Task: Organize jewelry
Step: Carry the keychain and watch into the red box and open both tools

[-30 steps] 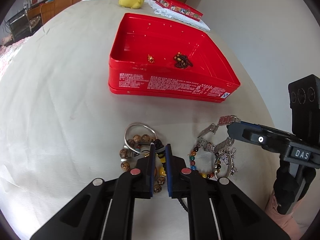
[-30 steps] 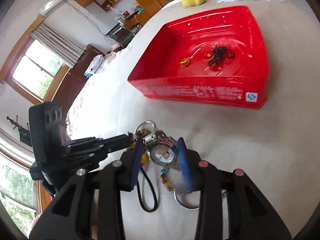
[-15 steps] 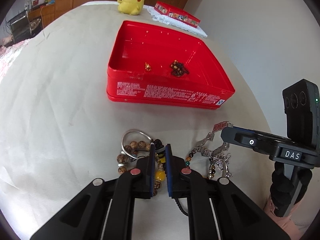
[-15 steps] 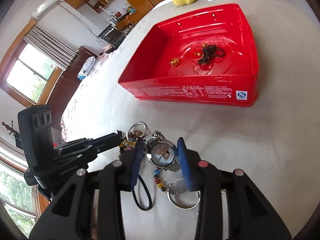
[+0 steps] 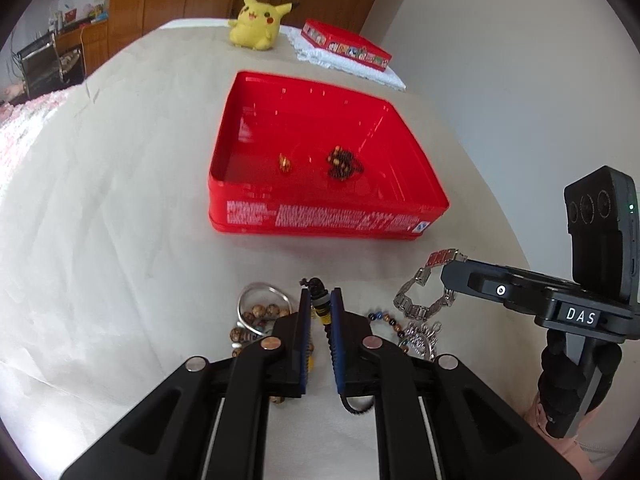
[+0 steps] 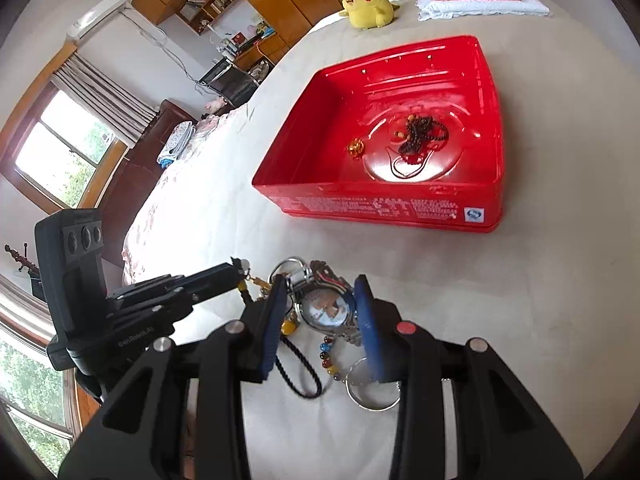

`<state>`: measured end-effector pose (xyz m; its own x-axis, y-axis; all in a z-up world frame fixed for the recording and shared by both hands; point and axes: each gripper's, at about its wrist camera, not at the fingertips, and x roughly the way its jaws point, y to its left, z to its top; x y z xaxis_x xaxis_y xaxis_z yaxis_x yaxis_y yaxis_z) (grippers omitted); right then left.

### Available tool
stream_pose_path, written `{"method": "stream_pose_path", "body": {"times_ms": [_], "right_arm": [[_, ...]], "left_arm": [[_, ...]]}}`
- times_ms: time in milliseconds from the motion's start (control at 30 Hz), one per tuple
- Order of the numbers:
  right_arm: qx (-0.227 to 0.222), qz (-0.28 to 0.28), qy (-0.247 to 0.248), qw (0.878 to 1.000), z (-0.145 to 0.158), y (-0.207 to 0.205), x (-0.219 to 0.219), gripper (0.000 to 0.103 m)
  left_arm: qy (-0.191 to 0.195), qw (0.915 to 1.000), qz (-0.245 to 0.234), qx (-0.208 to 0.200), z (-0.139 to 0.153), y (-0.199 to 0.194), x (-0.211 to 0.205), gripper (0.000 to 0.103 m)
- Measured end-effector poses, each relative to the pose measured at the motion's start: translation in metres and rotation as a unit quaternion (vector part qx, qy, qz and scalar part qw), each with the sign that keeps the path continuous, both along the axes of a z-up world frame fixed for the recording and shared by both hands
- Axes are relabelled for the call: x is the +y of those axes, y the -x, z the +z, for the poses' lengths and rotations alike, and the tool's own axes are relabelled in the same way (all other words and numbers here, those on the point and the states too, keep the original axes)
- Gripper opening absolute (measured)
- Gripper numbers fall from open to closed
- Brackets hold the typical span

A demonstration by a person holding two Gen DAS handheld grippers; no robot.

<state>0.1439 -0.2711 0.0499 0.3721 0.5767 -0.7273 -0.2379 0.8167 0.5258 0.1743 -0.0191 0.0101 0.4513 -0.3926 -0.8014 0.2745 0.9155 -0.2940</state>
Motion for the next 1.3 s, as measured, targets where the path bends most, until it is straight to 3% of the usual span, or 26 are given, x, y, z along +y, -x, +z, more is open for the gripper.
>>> {"method": "stream_pose_path", "body": {"times_ms": [500,800,933,1200,1233,1300], "right_arm": [[-0.034,-0.010,0.004,0.999,0.064,-0.032,-0.014,0.033],[-0.038,-0.046,0.020,0.998,0.076,-0.100,-0.028,0.033],[-0.025,-0.059,0.028,0.998,0.058,-0.138,-0.032,0.033],[0.027,-0.064,0.048,0.996,0.000,-0.194,-0.025,0.033],[0.030,-0.064,0.054,0.996,-0.004,-0.197,-0.023,0.033],[0.030,-0.065,0.065,0.995,-0.011,-0.204,-0.019,0.033]], "left_arm": [[0.004,0.9978,0.003,-0.067,0.072,-0.023,-0.011,0.009],[0.005,0.9932,0.044,-0.108,0.104,-0.098,-0.018,0.009],[-0.002,0.9918,0.064,-0.110,0.094,-0.138,-0.026,0.009],[-0.024,0.9966,0.068,-0.040,0.023,-0.203,-0.041,0.008],[-0.026,0.9966,0.068,-0.038,0.018,-0.206,-0.041,0.001],[-0.030,0.9964,0.070,-0.037,0.011,-0.213,-0.043,0.000]]}}
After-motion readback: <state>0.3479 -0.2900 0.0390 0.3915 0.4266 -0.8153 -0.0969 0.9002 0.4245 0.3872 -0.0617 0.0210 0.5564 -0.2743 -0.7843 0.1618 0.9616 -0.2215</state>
